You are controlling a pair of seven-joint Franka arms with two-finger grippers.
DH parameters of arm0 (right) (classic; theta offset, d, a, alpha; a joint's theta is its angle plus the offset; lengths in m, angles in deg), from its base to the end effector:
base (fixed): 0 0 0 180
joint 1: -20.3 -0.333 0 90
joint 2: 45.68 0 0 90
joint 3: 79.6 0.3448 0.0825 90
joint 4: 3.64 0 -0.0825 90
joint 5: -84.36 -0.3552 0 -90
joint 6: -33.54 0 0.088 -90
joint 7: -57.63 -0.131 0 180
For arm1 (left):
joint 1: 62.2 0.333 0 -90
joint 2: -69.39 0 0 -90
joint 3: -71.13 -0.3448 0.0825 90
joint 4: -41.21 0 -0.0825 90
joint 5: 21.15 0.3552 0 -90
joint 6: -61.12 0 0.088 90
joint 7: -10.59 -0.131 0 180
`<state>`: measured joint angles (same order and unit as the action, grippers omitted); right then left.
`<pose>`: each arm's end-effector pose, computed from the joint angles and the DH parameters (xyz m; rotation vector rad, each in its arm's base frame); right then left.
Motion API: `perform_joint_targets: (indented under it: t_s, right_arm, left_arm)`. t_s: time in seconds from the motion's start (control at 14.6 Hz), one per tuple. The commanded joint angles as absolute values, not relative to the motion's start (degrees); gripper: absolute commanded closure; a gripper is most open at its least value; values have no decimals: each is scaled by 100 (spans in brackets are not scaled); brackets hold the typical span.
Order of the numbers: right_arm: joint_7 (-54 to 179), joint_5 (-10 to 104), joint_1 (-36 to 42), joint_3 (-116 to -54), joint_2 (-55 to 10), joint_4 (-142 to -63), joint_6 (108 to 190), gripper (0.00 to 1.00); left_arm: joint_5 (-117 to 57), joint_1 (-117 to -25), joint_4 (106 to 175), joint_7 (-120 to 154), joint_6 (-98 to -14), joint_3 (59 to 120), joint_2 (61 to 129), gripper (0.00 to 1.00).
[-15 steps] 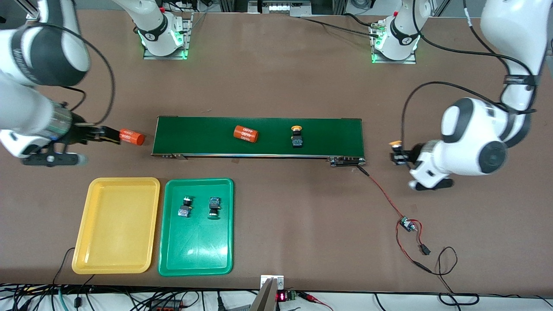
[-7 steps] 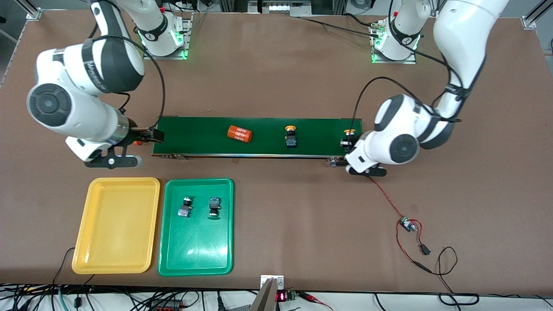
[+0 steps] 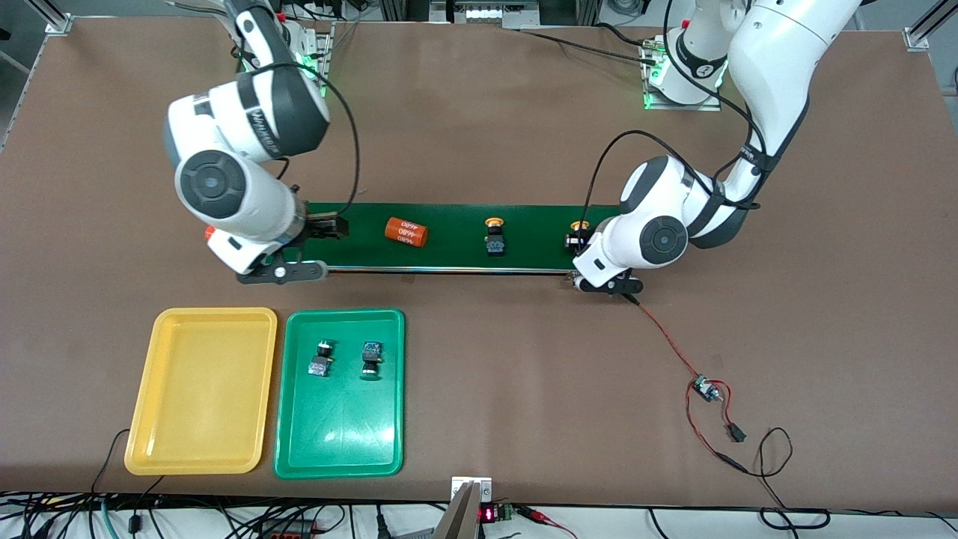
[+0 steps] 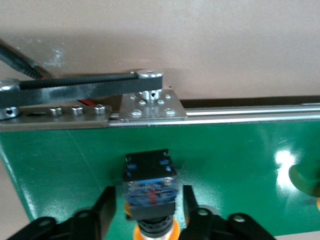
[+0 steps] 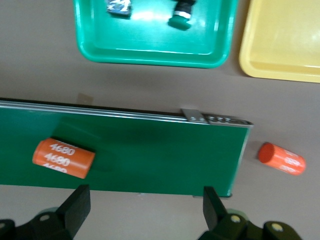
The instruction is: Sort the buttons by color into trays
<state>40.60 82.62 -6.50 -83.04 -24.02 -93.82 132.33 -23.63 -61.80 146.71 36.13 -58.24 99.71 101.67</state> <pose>0.5664 0.2534 0.4203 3.0478 0.1588 -0.3302 0.5384 -0.2686 0.2583 2.9407 0.0188 -0.5433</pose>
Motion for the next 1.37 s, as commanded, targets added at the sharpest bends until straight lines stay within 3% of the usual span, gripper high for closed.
perform_joint_targets:
  t_s: [0.0,0.48,0.75,0.96,1.3]
  right_arm:
    - [3987,8172,-940,-8320,-2318,-9390,13347,0]
    - [2872,8040,-1757,-8320,-1843,-9372,13822,0]
    - [2582,8023,-1987,-8311,-1659,-9372,14146,0]
    - [2493,7593,-1996,-8320,-1466,-9372,14585,0]
    - [2502,7495,-2075,-8311,-1105,-9355,15315,0]
  left_arm:
    - [-2431,-6089,14720,3626,-5876,10022,9928,0]
    - [-2361,-5773,14272,3556,-5641,9917,9068,0]
    - [-2352,-5877,14281,2435,-5385,8891,8391,0]
    - [-2274,-6323,14263,1265,-4990,7794,7934,0]
    - [-1772,-6675,14052,1112,-4472,7097,7072,0]
